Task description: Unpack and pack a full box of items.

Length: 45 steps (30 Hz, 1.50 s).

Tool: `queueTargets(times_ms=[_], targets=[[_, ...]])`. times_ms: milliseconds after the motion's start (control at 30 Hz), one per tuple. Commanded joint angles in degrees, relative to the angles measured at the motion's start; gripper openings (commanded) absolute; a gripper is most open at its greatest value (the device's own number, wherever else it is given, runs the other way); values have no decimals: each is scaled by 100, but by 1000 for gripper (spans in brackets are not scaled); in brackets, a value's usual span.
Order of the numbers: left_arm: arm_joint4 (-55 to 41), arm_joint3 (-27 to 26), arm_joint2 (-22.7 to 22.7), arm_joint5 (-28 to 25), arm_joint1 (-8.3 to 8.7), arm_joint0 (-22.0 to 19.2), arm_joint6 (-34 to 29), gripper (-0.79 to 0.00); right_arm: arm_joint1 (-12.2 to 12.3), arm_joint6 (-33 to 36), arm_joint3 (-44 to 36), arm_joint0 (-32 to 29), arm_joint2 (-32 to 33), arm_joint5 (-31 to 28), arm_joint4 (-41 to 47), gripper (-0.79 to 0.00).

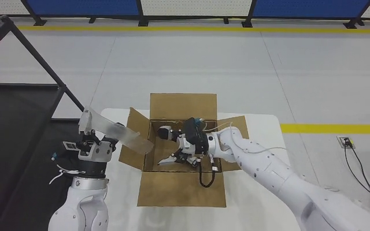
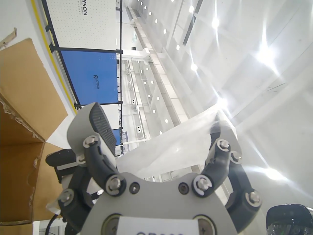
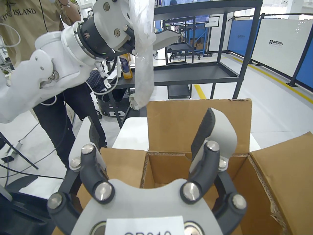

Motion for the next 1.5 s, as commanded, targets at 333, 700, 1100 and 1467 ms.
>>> queueTargets(times_ms=[333,700,1100,1467], targets=[[46,219,126,-260,10,-162,74,0,332,2492,-712,114,-1,0,2718,-714],[-69,295,130,-378,41,-237,-108,0,276,4591,-607,288,123,0,4629,-597],[-138,342,127,-449,74,-266,-187,0,88,5858,-435,94,766,0,5243,-785],[-52,546,53,-713,93,-366,17,0,37,6754,-543,-154,1622,0,5442,-785]])
